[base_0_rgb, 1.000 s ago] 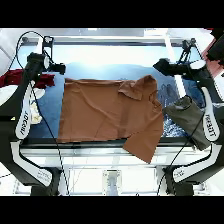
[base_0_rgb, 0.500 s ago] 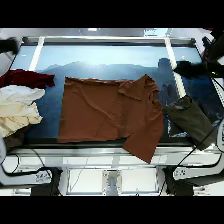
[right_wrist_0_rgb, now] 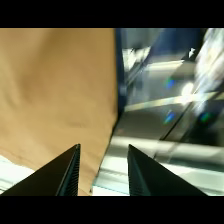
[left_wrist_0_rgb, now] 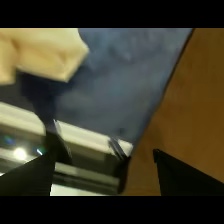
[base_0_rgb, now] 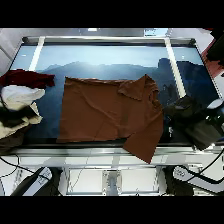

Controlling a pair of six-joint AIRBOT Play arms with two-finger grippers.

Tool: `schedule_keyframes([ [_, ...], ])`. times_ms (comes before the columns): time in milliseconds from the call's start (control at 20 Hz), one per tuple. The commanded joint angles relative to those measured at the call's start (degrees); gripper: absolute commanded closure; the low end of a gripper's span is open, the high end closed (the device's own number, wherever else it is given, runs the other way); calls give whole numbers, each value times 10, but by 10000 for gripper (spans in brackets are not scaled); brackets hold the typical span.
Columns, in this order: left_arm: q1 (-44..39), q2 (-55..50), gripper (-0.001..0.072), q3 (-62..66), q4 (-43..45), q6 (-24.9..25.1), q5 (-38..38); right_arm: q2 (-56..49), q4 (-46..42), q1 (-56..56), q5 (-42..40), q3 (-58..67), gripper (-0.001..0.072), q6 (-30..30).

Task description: Fold the shirts.

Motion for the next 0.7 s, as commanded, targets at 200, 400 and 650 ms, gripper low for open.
schedule_keyframes([
  [200,14,15,16,-179,-77,-21,37,10,125,-4,-114,-128,356,-49],
  [400,15,15,16,-180,-90,-17,33,10,159,-4,-150,-128,360,-55],
  [650,15,15,16,-194,-90,-36,20,10,160,-4,-188,-128,377,-55],
])
